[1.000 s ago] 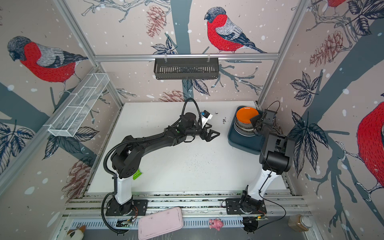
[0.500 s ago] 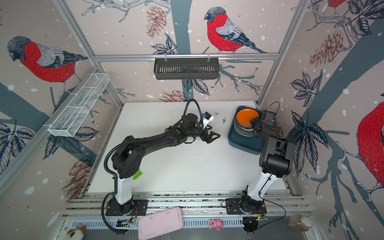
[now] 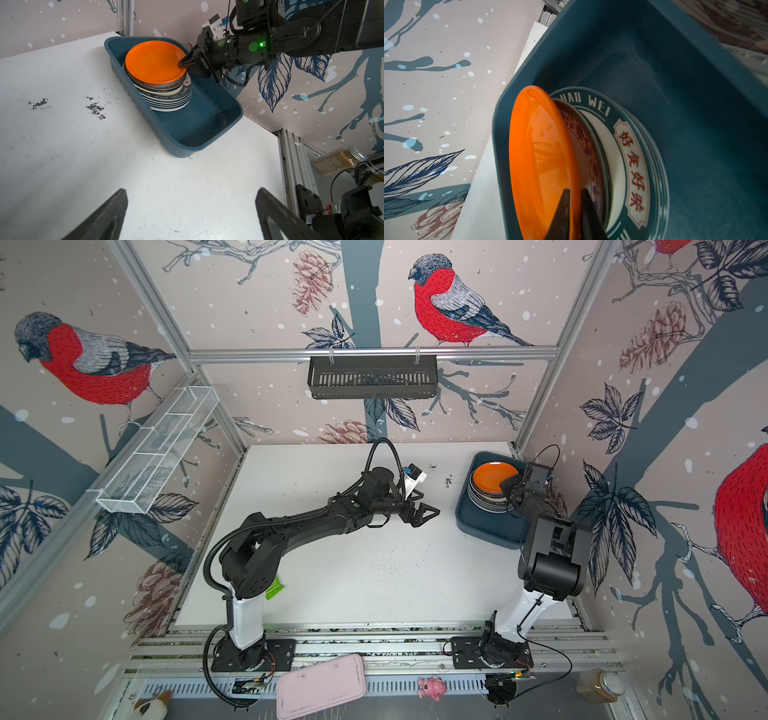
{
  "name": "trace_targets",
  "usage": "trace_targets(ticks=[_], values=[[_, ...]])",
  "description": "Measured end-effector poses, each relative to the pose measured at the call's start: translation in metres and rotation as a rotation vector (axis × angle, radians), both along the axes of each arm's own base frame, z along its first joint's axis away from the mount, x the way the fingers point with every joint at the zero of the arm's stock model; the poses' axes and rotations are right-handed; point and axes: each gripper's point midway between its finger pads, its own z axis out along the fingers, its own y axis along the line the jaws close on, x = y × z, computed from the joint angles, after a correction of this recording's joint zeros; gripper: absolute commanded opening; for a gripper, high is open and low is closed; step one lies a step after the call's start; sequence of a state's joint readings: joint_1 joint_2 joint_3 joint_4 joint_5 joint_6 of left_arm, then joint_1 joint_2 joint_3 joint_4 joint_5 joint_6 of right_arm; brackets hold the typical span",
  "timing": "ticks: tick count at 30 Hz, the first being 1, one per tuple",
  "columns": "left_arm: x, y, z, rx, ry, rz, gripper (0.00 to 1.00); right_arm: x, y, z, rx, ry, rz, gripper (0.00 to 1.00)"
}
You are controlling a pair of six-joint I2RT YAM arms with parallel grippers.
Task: Place the plates into the plastic bin on the countertop
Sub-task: 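Lower the orange plate onto the stack in the teal bin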
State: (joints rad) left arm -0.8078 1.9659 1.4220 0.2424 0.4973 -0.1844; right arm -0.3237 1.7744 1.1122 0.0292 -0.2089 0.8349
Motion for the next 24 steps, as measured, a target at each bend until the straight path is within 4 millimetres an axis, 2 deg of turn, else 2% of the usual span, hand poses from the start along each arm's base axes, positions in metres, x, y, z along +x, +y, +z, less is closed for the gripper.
trace_targets(ticks=[13,20,24], values=[[-0.002,0.002,-0.001,0.003,0.003,0.0,0.96,-0.005,0.006,-0.01,-0.014,0.039,0.022,0.16],[-0.003,0.002,-0.004,0.008,0.007,-0.001,0.96,-0.014,0.005,0.0,-0.044,0.033,0.007,0.18],[-0.003,0.003,-0.004,0.008,0.007,-0.001,0.96,-0.015,0.003,0.002,-0.059,0.034,0.003,0.24]])
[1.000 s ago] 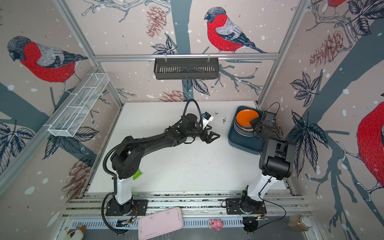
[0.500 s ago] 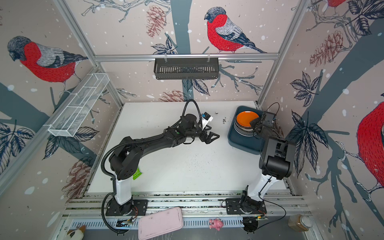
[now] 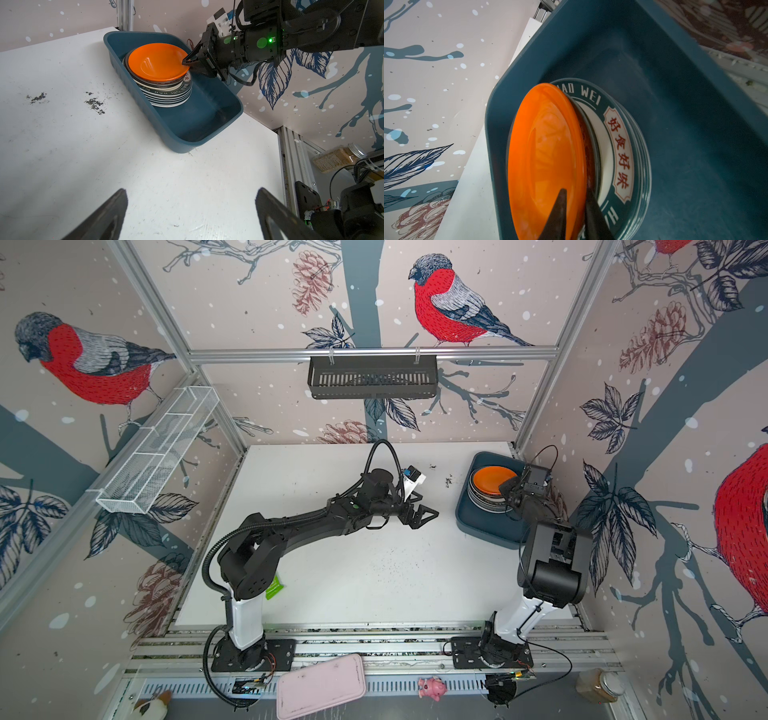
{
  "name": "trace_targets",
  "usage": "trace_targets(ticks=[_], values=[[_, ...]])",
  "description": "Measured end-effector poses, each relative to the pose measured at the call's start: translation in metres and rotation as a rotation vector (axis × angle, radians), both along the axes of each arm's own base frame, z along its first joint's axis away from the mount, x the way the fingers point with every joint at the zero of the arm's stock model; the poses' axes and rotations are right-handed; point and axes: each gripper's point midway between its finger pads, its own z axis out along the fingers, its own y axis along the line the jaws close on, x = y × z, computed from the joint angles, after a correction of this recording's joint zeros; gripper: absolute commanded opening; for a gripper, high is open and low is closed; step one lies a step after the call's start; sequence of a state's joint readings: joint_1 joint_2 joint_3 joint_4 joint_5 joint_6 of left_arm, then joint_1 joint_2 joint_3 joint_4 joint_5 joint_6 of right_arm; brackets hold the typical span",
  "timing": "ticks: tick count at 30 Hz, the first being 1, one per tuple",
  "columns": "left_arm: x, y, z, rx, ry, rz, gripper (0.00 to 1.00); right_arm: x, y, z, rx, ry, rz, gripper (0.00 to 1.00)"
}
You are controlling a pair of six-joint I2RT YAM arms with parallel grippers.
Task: Place the plates into the plastic bin on the countertop
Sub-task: 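Lower the orange plate onto the stack in the teal bin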
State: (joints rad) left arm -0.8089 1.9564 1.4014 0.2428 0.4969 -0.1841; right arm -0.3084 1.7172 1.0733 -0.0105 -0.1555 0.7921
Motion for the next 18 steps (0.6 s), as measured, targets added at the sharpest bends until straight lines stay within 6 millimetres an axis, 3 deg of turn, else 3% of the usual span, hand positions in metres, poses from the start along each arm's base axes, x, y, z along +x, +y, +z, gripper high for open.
trace_targets(ticks=[3,18], values=[[-0.0003,0.0003,0.0005,0.0,0.0,0.0,0.96,-0.0011,0.0,-0.0011,-0.002,0.007,0.003,0.28],[-0.0022,0.0024,0.0007,0.001,-0.003,-0.001,0.96,-0.0029,-0.0005,0.0057,-0.013,0.001,0.0,0.28]])
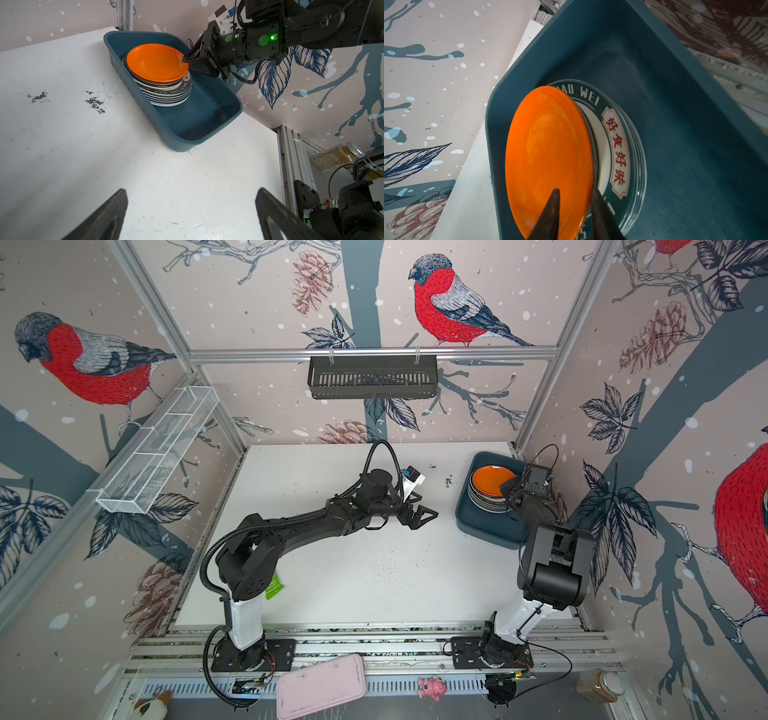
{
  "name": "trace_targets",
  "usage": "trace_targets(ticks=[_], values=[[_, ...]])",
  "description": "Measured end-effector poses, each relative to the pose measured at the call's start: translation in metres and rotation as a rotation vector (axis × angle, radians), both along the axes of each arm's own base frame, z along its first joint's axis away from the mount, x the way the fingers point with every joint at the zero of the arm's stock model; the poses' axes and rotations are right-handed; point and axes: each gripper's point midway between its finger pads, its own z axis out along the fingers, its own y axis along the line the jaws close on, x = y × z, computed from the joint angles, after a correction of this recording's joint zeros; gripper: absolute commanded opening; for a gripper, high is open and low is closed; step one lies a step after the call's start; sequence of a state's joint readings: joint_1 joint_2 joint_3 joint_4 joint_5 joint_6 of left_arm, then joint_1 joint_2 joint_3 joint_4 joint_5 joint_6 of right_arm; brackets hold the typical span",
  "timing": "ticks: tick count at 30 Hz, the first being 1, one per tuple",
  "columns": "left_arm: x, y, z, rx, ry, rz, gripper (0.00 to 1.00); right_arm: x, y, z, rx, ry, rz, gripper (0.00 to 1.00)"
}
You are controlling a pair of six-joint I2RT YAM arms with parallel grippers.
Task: Place the plates into the plastic bin on the countertop
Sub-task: 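Lower the orange plate onto the stack in the teal bin, then open the right gripper and withdraw it from the bin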
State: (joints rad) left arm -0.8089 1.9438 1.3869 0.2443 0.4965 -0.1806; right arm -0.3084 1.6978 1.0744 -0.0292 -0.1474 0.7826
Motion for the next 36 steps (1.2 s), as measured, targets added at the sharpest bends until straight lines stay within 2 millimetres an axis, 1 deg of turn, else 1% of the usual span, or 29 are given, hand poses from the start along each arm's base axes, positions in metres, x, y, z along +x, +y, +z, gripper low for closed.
trace_targets(ticks=[4,8,9,12,14,15,17,19,23,24,26,28,30,33,36], values=[[-0.001,0.001,0.001,0.0,-0.006,-0.001,0.96,0.0,0.001,0.006,-0.006,-0.011,0.0,0.4],[-0.001,0.004,0.005,0.0,-0.018,0.007,0.96,-0.002,0.005,0.022,-0.023,-0.035,0.006,0.62],[-0.001,0.005,0.006,0.001,-0.023,0.01,0.96,-0.003,0.005,0.027,-0.036,-0.043,0.01,0.65],[-0.001,0.009,0.01,0.005,-0.042,0.022,0.96,-0.003,0.017,0.044,-0.063,-0.078,0.045,0.82],[-0.001,0.015,0.014,0.015,-0.059,0.042,0.96,-0.004,0.029,0.057,-0.093,-0.103,0.077,0.92],[-0.003,0.017,0.017,0.016,-0.069,0.044,0.96,-0.005,0.033,0.063,-0.104,-0.115,0.087,0.95],[-0.003,0.025,0.025,0.019,-0.1,0.068,0.96,-0.005,0.043,0.077,-0.135,-0.139,0.114,0.99],[-0.005,0.031,0.032,0.019,-0.127,0.079,0.96,-0.007,0.048,0.084,-0.156,-0.15,0.131,1.0],[-0.009,0.043,0.041,0.021,-0.157,0.108,0.96,-0.016,0.043,0.088,-0.18,-0.146,0.102,1.0],[-0.009,0.047,0.042,0.026,-0.164,0.125,0.96,-0.018,0.044,0.089,-0.181,-0.147,0.104,1.0],[-0.01,0.056,0.044,0.029,-0.178,0.147,0.96,-0.022,0.052,0.09,-0.181,-0.152,0.12,1.0],[-0.009,0.067,0.046,0.028,-0.193,0.18,0.96,-0.026,0.065,0.088,-0.185,-0.153,0.144,1.0],[-0.006,0.083,0.048,0.021,-0.209,0.223,0.96,-0.031,0.083,0.086,-0.197,-0.155,0.184,1.0],[0.005,0.115,0.051,0.01,-0.218,0.317,0.96,-0.041,0.112,0.083,-0.24,-0.169,0.266,1.0],[0.016,0.155,0.054,0.006,-0.254,0.442,0.96,-0.051,0.137,0.084,-0.298,-0.193,0.326,1.0]])
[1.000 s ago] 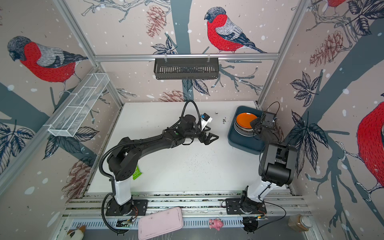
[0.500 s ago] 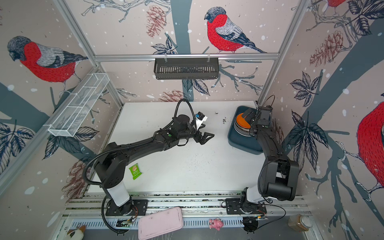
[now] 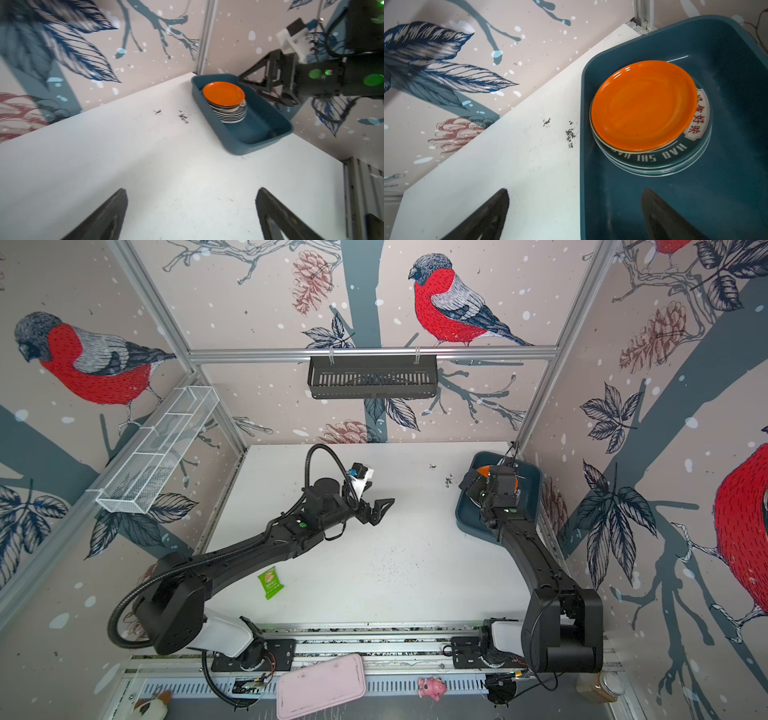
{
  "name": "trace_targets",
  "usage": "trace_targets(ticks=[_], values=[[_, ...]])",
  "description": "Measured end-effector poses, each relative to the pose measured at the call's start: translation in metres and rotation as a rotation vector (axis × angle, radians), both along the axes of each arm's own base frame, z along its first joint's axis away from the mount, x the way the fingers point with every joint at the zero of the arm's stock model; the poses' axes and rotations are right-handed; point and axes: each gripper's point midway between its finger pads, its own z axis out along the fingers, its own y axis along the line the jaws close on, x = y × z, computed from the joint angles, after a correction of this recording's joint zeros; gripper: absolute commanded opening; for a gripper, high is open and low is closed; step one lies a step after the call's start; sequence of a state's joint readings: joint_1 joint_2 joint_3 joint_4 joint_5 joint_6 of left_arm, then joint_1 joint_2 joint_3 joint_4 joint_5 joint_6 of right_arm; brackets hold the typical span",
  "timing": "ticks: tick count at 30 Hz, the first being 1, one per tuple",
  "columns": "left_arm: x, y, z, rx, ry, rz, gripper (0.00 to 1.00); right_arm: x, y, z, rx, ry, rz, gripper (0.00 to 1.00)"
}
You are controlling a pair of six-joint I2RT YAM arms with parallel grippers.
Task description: Place the plates into the plastic bin on the countertop
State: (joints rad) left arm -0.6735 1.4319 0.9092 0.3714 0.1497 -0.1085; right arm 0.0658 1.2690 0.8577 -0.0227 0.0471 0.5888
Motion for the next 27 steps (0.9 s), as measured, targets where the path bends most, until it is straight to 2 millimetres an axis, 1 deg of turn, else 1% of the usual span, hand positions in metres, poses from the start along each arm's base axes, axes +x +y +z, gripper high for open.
trace_targets(ticks=[2,4,6,7,11,13,15,17,19,21,25,27], values=[[0.007,0.027,-0.004,0.012,-0.012,0.099,0.96,-0.009,0.018,0.003,-0.071,-0.025,0.038,1.0],[0.013,0.057,-0.008,0.04,-0.031,0.214,0.96,-0.018,0.043,0.01,-0.147,-0.076,0.102,1.0],[0.018,0.086,-0.007,0.072,-0.067,0.33,0.96,-0.029,0.064,0.015,-0.223,-0.12,0.15,1.0],[0.02,0.102,-0.005,0.086,-0.087,0.391,0.96,-0.033,0.071,0.018,-0.255,-0.143,0.162,1.0],[0.025,0.169,0.001,0.113,-0.146,0.608,0.96,-0.051,0.081,0.021,-0.328,-0.206,0.156,1.0],[0.022,0.199,0.001,0.106,-0.166,0.703,0.96,-0.06,0.081,0.019,-0.346,-0.226,0.144,1.0],[0.013,0.222,-0.006,0.091,-0.194,0.774,0.96,-0.069,0.078,0.011,-0.361,-0.237,0.12,1.0],[0.002,0.235,-0.021,0.101,-0.207,0.809,0.96,-0.076,0.069,-0.001,-0.386,-0.227,0.081,1.0],[-0.008,0.251,-0.036,0.123,-0.222,0.856,0.96,-0.082,0.055,-0.016,-0.42,-0.209,0.03,1.0],[-0.016,0.267,-0.046,0.14,-0.242,0.903,0.96,-0.089,0.039,-0.03,-0.448,-0.199,-0.032,1.0],[-0.022,0.299,-0.059,0.147,-0.247,1.006,0.96,-0.1,0.008,-0.044,-0.451,-0.247,-0.132,1.0],[-0.025,0.318,-0.071,0.156,-0.23,1.063,0.96,-0.102,-0.011,-0.048,-0.442,-0.261,-0.186,1.0]])
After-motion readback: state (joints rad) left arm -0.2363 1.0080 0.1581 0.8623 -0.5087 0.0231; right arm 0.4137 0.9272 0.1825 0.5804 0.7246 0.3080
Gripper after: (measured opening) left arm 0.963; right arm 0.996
